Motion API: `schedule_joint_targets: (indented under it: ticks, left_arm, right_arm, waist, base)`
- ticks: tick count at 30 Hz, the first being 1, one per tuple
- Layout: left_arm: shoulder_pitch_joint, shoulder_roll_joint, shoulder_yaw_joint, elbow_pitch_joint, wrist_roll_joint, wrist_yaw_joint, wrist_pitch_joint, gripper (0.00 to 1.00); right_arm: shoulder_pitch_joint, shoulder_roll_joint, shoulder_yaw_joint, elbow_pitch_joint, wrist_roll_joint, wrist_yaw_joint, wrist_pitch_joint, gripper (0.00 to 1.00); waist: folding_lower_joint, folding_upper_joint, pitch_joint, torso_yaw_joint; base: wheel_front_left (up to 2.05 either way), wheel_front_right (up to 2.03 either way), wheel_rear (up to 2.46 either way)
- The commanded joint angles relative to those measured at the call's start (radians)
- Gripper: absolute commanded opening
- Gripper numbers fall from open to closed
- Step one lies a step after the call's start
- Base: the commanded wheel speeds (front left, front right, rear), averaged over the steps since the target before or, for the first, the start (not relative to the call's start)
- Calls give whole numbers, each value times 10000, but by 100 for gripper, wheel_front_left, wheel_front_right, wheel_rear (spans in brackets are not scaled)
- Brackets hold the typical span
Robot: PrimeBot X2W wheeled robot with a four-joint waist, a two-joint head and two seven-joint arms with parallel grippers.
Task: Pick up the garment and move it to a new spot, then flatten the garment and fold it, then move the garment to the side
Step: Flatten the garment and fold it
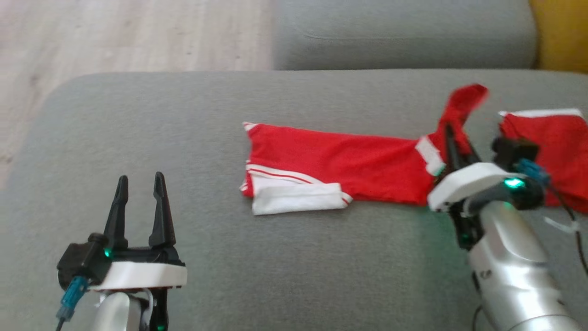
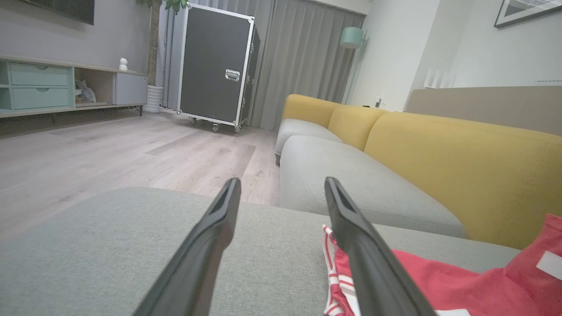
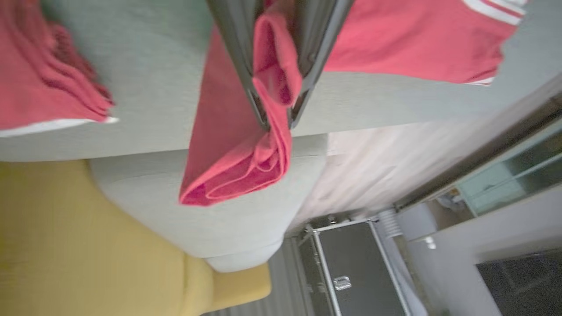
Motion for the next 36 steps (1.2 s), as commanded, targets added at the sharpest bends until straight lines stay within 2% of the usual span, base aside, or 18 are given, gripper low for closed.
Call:
schedule_joint_targets:
  ticks: [1,2,3,10,20,29,30,31,36]
  left_arm:
    - [-239,84,254,-337,77,16,-51,100]
    - [-264,86,215,-332,65,16,-51,100]
    - [-286,86,193,-328,58,16,-51,100]
    - [-624,90,-145,-235,43,16,-51,100]
    - [-1130,52,-622,10,-119,16,-51,100]
    - [-1201,15,-849,201,-188,16,-51,100]
    - [-1195,12,-870,225,-199,16,-51,100]
    - [-1183,10,-895,272,-207,16,-51,100]
    - [-1214,5,-863,453,-169,16,-51,100]
  right_arm:
    - [-430,160,634,-453,379,-9,38,0]
    - [-422,161,1450,-722,1104,-9,161,0]
    - [-436,161,1806,-842,1404,-9,223,0]
    - [-824,162,3685,-1177,2850,-9,424,0]
    - [-1368,163,5605,-321,4409,-9,293,0]
    - [-1737,163,6606,1002,5213,-9,74,0]
    - [-1717,163,6754,1086,5356,-9,164,19]
    - [-1691,164,6904,1119,5523,-9,249,100]
    - [-1643,164,7705,579,6538,-9,229,100]
  waist:
    - [1,-1,-155,390]
    - [1,-1,-160,668]
    - [1,-1,-145,803]
    - [1,-1,117,1854]
    - [1,-1,664,3206]
    - [1,-1,984,3980]
    - [1,-1,1000,4030]
    - [1,-1,1010,4061]
    - [1,-1,980,3971]
  base:
    - [0,0,0]
    - [0,0,0]
    - [0,0,0]
    - [0,0,0]
    - [0,0,0]
    - [0,0,0]
    - [0,0,0]
    - [0,0,0]
    - [0,0,0]
